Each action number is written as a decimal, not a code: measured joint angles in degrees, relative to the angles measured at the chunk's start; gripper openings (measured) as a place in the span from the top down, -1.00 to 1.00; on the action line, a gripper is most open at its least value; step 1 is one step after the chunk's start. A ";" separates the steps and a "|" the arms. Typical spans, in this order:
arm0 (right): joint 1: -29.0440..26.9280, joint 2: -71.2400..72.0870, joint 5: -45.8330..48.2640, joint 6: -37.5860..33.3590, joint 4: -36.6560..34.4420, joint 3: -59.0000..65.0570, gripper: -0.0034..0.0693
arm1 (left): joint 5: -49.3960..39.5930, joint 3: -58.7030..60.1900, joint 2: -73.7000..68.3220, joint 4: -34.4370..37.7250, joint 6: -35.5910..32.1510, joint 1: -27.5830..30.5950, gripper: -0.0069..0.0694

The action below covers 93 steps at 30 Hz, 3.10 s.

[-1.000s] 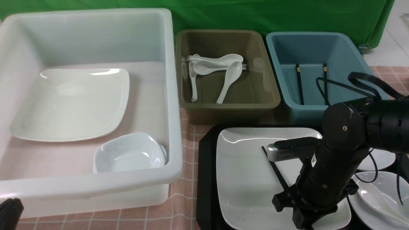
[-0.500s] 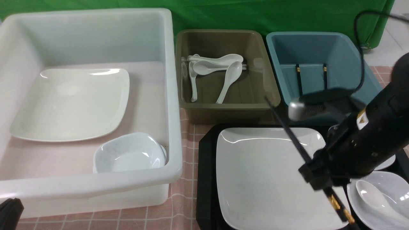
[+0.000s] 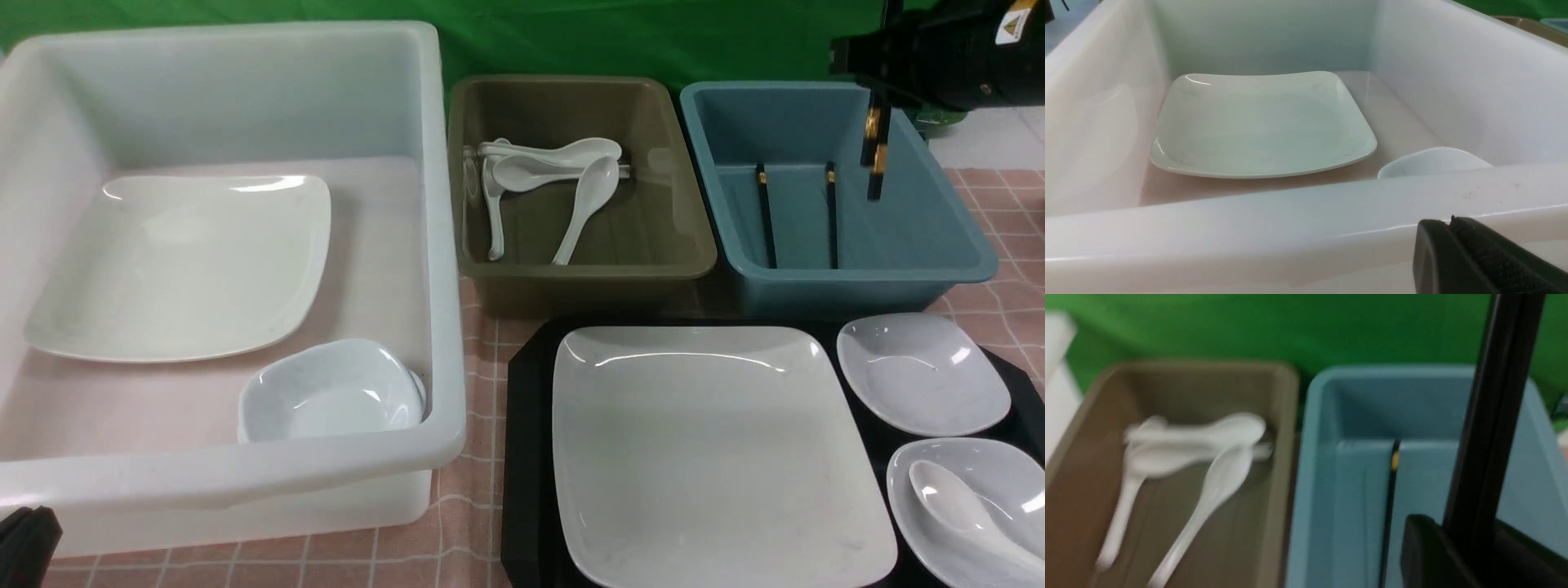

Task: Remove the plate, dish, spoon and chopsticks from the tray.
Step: Use the right arm to put the chopsticks into the small storage box on the right, then use the right arm to grab a soup spoon from the plate, then use the right arm to put the soup spoon into the small storage box in the middle

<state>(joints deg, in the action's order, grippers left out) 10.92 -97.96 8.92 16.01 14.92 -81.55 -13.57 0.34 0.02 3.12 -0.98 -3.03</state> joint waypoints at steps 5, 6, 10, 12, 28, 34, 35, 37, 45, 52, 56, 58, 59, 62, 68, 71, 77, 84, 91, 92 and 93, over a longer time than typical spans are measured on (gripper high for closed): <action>-3.79 -10.00 -10.99 0.06 0.00 -0.94 0.43 | 0.00 0.00 0.00 0.00 -0.05 0.00 0.77; -3.87 -10.75 -11.24 0.06 0.00 -0.94 0.43 | 0.00 0.00 0.00 0.00 -0.05 0.00 0.77; -4.98 -17.24 -13.66 0.27 0.00 -0.99 0.37 | 0.00 0.00 0.00 0.00 -0.05 0.00 0.77; -4.98 -19.37 -13.59 0.46 0.00 -0.99 0.23 | 0.00 0.00 0.00 0.00 -0.05 0.00 0.77; -4.85 2.97 18.88 -0.44 -0.07 -1.18 0.67 | 0.00 0.00 0.00 0.00 0.01 0.00 0.77; -3.80 18.87 51.08 -4.33 -0.01 0.79 0.82 | 0.00 0.00 0.00 0.00 -0.04 0.00 0.77; -3.80 19.27 51.08 -4.41 -0.01 1.04 0.82 | 0.00 0.00 0.00 0.00 -0.04 0.00 0.77; -3.73 23.11 55.81 -5.83 -0.30 4.70 0.82 | 0.00 0.00 0.00 0.00 -0.04 0.00 0.77; -3.73 24.32 55.61 -14.80 -5.30 23.68 0.75 | 0.00 0.00 0.00 0.00 -0.04 0.00 0.77; -3.73 15.00 51.60 -21.50 -6.10 28.37 0.09 | 0.00 0.00 0.00 0.00 -0.04 0.00 0.77; -3.73 8.44 46.65 -24.00 -4.85 27.80 -0.16 | 0.00 0.00 0.00 0.00 -0.04 0.00 0.77; -3.73 5.90 45.48 -24.36 -3.31 27.50 -0.19 | 0.00 0.00 0.00 0.00 -0.04 0.00 0.77; -3.73 4.46 45.08 -24.43 -2.29 27.43 -0.20 | 0.00 0.00 0.00 0.00 -0.04 0.00 0.77; -3.73 0.51 43.06 -24.50 0.29 27.18 -0.21 | 0.00 0.00 0.00 0.00 -0.04 0.00 0.77; -3.73 -2.03 39.37 -24.68 0.80 27.14 -0.16 | 0.00 0.00 0.00 0.00 -0.04 0.00 0.77; -3.73 -2.03 39.28 -24.68 0.80 27.14 0.22 | 0.00 0.00 0.00 0.00 -0.04 0.00 0.77; -3.73 -0.50 44.91 -24.73 0.10 23.95 0.30 | 0.00 0.00 0.00 0.00 -0.04 0.00 0.77; -3.73 5.91 53.23 -24.73 -5.70 12.94 0.30 | 0.00 0.00 0.00 0.00 -0.03 0.00 0.77; -2.84 6.50 42.63 -30.60 -24.90 1.37 0.30 | 0.00 0.00 0.00 0.00 -0.03 0.00 0.77; -1.96 4.90 40.92 -33.55 -28.22 -1.38 0.30 | 0.00 0.00 0.00 0.00 -0.03 0.00 0.77; -0.59 3.00 39.25 -35.27 -30.60 -3.87 0.30 | 0.00 0.00 0.00 0.00 -0.03 0.00 0.77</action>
<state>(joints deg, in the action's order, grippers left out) 10.33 -94.95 48.17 -19.27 -15.68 -85.41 -13.57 0.34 0.02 3.12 -1.01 -3.03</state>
